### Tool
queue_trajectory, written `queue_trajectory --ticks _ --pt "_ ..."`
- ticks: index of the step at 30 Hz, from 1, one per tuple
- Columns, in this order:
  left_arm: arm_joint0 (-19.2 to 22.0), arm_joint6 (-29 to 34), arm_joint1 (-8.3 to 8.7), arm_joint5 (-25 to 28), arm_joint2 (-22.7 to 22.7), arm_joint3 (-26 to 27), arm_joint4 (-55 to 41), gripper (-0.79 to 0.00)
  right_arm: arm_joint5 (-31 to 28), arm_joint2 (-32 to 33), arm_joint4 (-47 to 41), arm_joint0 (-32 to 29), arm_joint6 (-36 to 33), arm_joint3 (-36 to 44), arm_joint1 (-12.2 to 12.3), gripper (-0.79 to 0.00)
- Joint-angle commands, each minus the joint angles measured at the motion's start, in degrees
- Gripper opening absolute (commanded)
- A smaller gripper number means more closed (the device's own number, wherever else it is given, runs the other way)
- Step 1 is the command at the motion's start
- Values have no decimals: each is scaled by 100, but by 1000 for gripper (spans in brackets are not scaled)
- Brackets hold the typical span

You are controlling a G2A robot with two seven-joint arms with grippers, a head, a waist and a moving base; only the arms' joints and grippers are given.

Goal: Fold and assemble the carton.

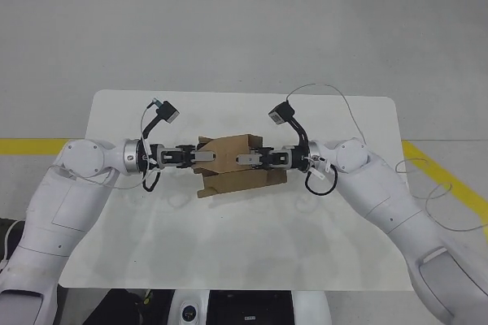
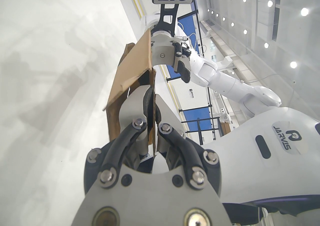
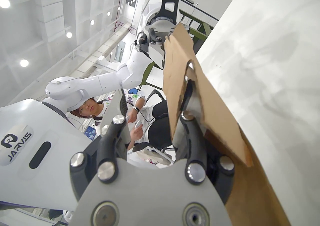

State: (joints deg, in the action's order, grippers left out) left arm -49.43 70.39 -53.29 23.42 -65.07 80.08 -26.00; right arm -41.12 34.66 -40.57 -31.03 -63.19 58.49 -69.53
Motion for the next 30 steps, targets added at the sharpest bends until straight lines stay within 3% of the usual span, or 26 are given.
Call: queue_trajectory --ticks 1,7,11,17,21,25,26,27,28,29,30 --pt "-20 31 1 6 -5 26 -6 -785 -57 -73 -13 53 57 -69 -18 -413" --pt "-78 123 6 5 -32 98 -43 -785 -108 -300 -11 200 108 -185 -46 -428" --pt "-119 168 7 -6 -34 170 -61 -785 -102 -432 -47 281 102 -219 -51 -483" --pt "-162 204 10 -25 -56 223 -61 -785 -125 -594 -118 365 125 -282 -47 -637" --pt "-173 230 14 -35 -82 230 -53 -785 -134 -678 -185 403 133 -286 -36 -785" --pt "-171 240 16 -45 -105 222 -49 -785 -152 -747 -222 432 152 -302 -20 -785" --pt "-166 242 16 -43 -114 222 -52 -674 -159 -762 -221 441 159 -316 -16 -785" --pt "-163 234 17 -47 -125 214 -66 -489 -170 -774 -222 449 170 -340 -12 -785" --pt "-158 221 17 -57 -139 203 -75 -151 -178 -788 -218 458 178 -368 -9 -785" --pt "-151 207 17 -78 -152 192 -96 0 -183 -799 -214 471 183 -401 -8 -785" --pt "-143 191 16 -104 -166 177 -124 0 -192 -808 -218 484 192 -430 -9 -785"
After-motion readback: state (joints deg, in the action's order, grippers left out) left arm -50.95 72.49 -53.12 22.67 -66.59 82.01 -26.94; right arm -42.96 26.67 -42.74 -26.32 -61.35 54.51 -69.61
